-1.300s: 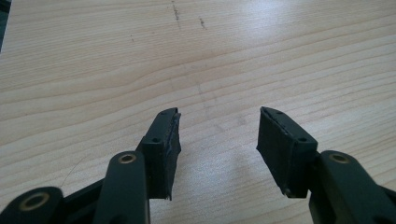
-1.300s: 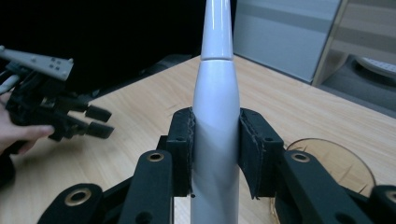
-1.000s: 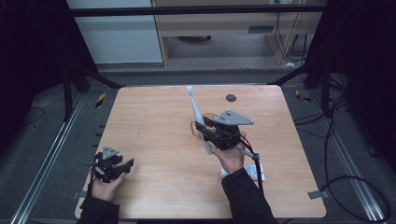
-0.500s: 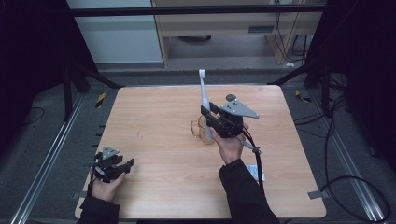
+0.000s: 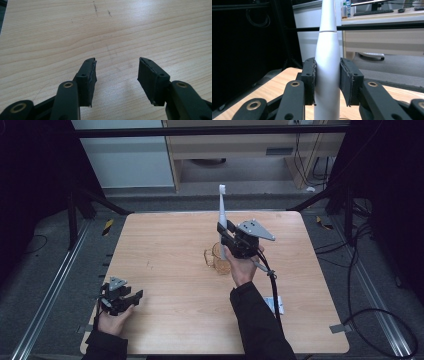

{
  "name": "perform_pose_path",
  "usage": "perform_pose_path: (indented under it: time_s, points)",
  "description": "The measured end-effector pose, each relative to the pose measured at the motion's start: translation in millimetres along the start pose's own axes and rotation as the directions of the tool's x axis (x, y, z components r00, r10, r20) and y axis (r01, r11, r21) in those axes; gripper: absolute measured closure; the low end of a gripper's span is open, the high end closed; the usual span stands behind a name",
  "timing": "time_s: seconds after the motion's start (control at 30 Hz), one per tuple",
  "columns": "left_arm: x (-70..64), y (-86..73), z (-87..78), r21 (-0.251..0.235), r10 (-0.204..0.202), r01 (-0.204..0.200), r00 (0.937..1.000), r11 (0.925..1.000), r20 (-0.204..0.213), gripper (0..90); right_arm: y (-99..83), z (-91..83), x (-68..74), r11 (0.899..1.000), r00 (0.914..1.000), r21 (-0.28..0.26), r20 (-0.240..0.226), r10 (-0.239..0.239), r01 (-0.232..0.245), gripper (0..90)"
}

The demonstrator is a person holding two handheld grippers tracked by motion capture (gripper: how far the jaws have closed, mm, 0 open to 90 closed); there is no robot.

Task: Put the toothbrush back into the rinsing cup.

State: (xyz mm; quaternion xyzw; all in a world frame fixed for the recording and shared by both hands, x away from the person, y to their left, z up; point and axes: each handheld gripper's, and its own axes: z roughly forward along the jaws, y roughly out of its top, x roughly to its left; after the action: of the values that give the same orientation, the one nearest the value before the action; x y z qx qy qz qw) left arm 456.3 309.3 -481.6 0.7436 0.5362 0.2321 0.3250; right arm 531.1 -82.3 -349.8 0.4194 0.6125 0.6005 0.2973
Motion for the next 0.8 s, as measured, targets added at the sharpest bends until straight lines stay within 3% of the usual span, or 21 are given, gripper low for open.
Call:
perform_pose_path:
  time_s: [0.3, 0.8]
  points:
    - [0.3, -0.1, 0.1, 0.000, -0.001, 0.001, 1.0000, 1.0000, -0.001, 47.5, -3.8, 11.7, -5.6, 0.999, 0.9993, -0.031, 0.035, 0.017, -0.016, 66.8]
    - [0.4, 0.0, -0.2, -0.004, 0.000, 0.000, 1.0000, 1.0000, -0.004, 47.5, -14.5, 30.5, -5.8, 0.999, 0.9983, -0.034, 0.058, 0.009, -0.007, 66.8]
